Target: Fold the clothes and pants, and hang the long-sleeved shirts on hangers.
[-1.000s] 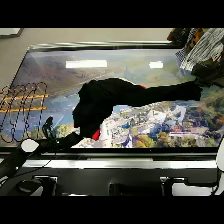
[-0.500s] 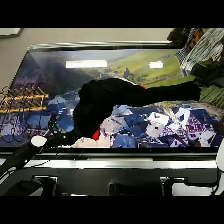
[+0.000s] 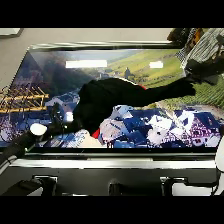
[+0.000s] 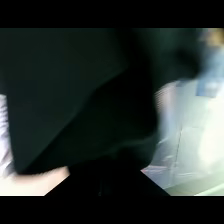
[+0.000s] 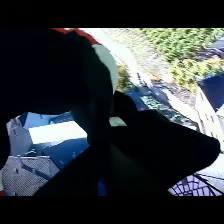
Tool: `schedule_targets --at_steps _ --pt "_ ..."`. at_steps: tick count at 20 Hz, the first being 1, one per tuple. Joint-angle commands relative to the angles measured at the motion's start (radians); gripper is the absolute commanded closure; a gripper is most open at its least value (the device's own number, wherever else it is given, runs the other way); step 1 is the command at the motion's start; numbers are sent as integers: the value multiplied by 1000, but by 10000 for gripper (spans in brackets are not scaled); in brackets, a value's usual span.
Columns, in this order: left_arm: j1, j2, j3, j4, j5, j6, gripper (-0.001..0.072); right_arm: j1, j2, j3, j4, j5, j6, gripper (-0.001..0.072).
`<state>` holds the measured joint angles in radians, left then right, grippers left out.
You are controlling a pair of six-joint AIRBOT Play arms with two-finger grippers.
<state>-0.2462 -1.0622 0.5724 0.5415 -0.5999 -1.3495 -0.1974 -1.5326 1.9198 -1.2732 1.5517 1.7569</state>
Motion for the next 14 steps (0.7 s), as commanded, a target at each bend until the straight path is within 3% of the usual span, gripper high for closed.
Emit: schedule_targets --at_steps 1,4,7,10,14 --pt "74 -3 276 152 -124 -29 680 47 7 4 80 -115 -45 681" --pt "165 -3 634 291 -167 -118 680 44 66 20 69 -330 -51 681" --pt "220 -2 986 426 -190 -195 680 44 163 91 -81 -555 -8 682" --pt "265 13 1271 561 -197 -292 680 44 323 121 -408 -731 142 682" --pt "335 108 1444 740 -197 -433 680 44 558 121 -833 -721 394 682"
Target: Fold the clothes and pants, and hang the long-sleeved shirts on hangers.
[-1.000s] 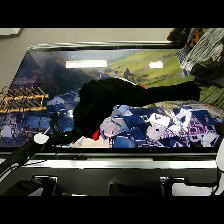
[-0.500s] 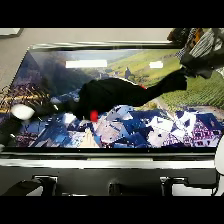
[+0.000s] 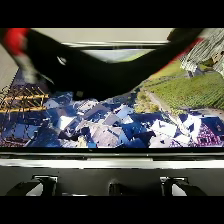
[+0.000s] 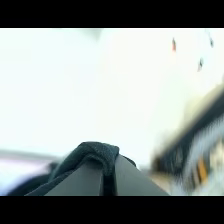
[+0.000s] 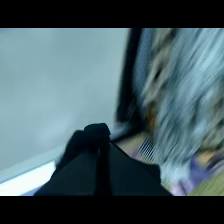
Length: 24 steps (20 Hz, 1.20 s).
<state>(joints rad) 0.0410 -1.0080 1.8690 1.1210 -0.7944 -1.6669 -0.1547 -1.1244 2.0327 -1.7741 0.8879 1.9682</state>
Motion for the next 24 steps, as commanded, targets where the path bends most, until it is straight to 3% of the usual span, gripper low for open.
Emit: schedule_targets --at_steps 1,3,7,11,16,18,20,22,24 --pt "65 95 145 198 -7 -145 679 1 201 8 -397 -36 225 682" --pt "89 166 144 254 -55 -187 679 1 300 8 -488 3 269 682" --pt "103 266 144 290 -157 -212 679 1 452 8 -517 55 269 682" --pt "103 268 115 268 -203 -249 678 1 454 8 -521 76 269 682" --pt "82 148 -150 19 -182 -247 678 1 185 8 -513 148 269 682" --pt "25 46 -254 0 -128 -240 678 1 27 8 -506 127 313 683" --pt "-47 -87 -298 0 -29 -147 678 1 -124 8 -504 89 400 683" --pt "-99 -236 -297 -1 92 -111 678 1 -260 8 -423 74 463 682" --pt "-113 -381 -297 -40 161 -113 678 1 -395 7 -230 105 423 682"
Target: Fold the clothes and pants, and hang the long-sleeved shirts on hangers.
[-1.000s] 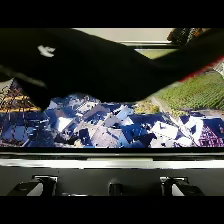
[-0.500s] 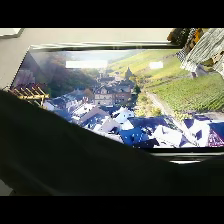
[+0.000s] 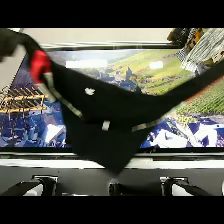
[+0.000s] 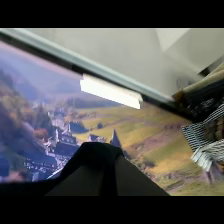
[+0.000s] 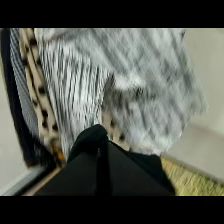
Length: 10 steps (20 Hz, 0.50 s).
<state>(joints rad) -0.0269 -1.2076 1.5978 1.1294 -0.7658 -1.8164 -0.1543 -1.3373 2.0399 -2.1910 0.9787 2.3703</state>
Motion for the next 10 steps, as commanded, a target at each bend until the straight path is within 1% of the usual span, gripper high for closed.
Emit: schedule_targets --at_steps 1,4,6,7,8,9,10 --pt "-45 -254 -26 -79 126 37 678 1 -241 0 302 40 -31 682" --pt "-43 -421 -26 -113 56 37 678 2 -402 -1 637 179 -264 680" --pt "-42 -478 -26 -113 6 37 675 2 -468 -18 769 286 -387 679" --pt "-37 -487 -26 -113 -15 37 654 2 -488 -19 797 337 -443 679" --pt "-30 -485 -26 -113 -31 36 537 2 -499 -19 810 378 -498 652" --pt "-15 -475 -23 -114 -55 36 352 0 -497 -19 812 410 -555 532" --pt "8 -462 -10 -113 -93 37 169 -6 -485 -19 809 441 -610 367"
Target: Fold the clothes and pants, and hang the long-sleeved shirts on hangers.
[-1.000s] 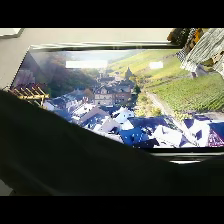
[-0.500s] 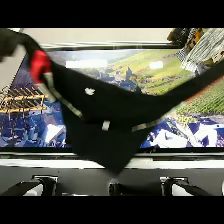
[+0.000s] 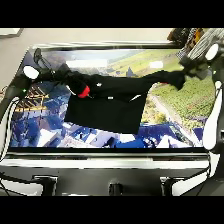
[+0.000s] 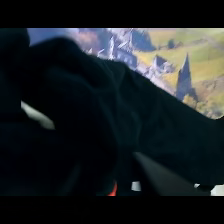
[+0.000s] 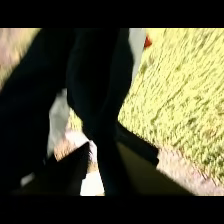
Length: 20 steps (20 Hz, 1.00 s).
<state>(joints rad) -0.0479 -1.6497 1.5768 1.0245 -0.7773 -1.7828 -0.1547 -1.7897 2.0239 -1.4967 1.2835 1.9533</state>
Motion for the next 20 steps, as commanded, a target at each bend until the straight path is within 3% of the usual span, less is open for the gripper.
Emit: schedule_targets --at_steps 1,2,5,7,13,20 --pt "63 -3 30 -8 -137 3 72 -14 -15 -3 116 182 -256 278" --pt "101 19 44 -8 -188 10 50 -32 8 -3 114 235 -319 279" --pt "227 127 11 30 -348 94 36 -148 92 -54 197 277 -349 270" --pt "291 209 -93 33 -401 150 36 -219 176 -202 306 264 -356 103" --pt "317 351 -502 3 -320 161 41 -140 375 -866 571 66 -433 92" --pt "308 344 -560 52 -303 161 40 171 339 -1118 656 -223 -439 84"
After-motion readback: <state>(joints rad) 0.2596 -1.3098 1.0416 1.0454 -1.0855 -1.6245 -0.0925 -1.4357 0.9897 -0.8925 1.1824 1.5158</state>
